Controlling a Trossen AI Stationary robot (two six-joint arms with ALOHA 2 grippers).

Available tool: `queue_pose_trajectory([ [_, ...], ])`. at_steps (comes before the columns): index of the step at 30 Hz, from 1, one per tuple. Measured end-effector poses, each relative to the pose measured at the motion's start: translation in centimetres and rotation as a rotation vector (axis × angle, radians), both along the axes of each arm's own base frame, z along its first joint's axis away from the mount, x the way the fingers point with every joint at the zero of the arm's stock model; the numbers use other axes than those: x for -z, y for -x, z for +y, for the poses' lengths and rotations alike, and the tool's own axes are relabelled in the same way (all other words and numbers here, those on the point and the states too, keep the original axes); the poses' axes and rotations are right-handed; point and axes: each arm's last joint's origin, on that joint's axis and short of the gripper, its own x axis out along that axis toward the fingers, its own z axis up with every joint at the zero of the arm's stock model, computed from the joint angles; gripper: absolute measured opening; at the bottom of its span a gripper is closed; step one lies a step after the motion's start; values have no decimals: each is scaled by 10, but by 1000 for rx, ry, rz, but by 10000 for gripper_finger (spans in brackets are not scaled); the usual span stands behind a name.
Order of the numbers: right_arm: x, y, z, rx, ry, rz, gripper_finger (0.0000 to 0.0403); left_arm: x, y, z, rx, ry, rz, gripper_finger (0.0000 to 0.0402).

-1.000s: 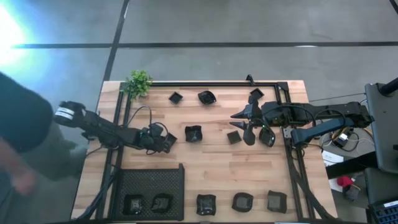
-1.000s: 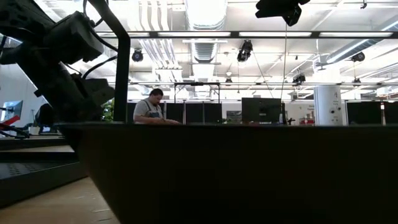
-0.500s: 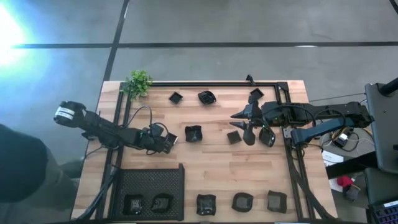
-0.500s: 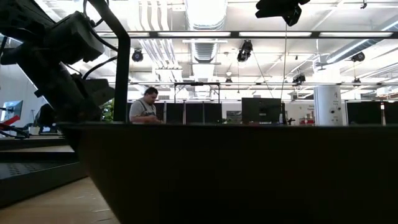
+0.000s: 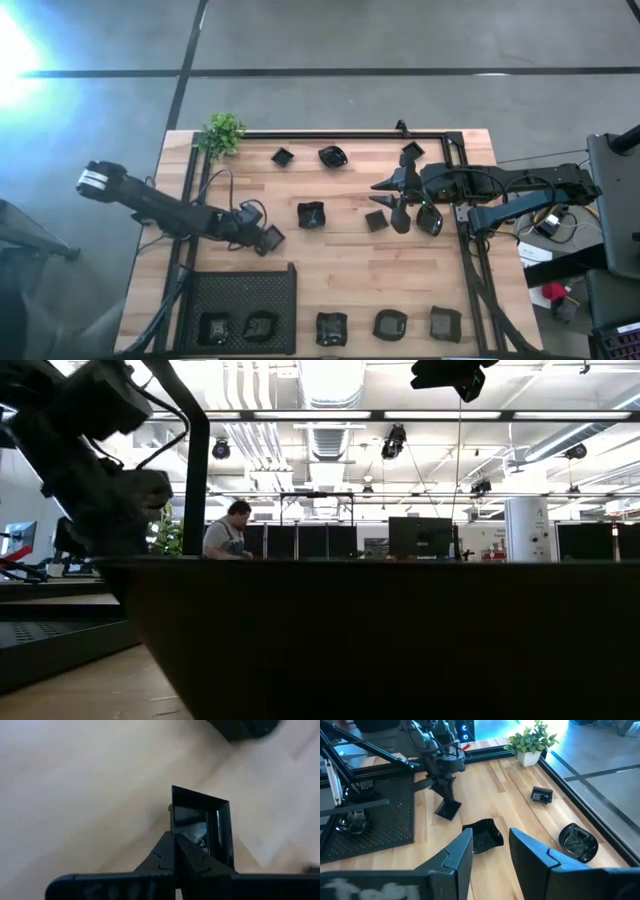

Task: Pick & Place Mini shaped plates
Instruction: Put the square plate on the shelf

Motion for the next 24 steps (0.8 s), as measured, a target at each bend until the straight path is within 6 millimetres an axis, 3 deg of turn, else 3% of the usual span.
queue_pose_trajectory([
  [13, 0, 0, 0, 0, 0, -1, 123, -21, 19, -31, 228, 103, -80, 0],
  [24, 0, 0, 0, -1, 0, -1, 123, -21, 33, -58, 461, 231, -25, 0],
])
